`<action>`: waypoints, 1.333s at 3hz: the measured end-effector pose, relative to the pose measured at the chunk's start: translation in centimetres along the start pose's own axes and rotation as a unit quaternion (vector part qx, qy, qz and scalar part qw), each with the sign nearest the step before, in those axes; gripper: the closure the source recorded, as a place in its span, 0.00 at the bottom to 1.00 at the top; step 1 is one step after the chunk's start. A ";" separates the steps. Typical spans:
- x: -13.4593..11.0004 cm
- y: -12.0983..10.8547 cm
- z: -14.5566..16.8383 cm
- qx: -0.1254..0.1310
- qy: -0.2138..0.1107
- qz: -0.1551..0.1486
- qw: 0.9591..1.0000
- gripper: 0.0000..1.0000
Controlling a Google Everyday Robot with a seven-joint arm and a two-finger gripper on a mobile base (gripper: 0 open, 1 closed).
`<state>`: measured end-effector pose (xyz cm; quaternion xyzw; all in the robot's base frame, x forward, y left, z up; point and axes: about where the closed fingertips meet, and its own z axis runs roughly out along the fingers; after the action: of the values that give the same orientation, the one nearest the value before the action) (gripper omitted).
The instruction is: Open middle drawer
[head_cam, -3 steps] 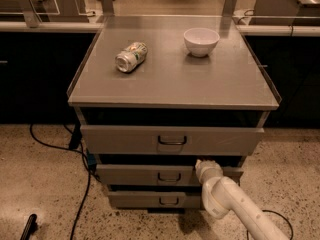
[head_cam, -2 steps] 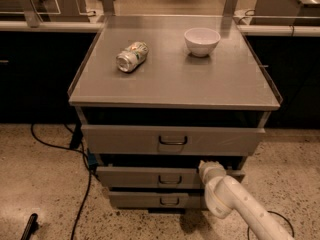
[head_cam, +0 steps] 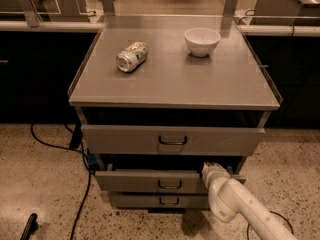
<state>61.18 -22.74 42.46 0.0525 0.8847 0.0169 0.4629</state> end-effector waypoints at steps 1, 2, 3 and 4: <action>-0.3 0.0 -0.2 0.000 0.000 0.000 1.000 1.00; 1.6 -0.5 -2.0 -0.006 0.030 0.010 0.999 1.00; 3.3 -1.9 -5.9 -0.009 0.059 0.004 0.998 1.00; 4.2 -2.9 -10.0 -0.015 0.075 -0.002 0.997 1.00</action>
Offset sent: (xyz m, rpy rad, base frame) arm -0.1957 -0.0175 -0.0212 0.2033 0.4300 0.0219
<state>50.37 -24.99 44.48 0.0419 0.9166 0.0335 0.3961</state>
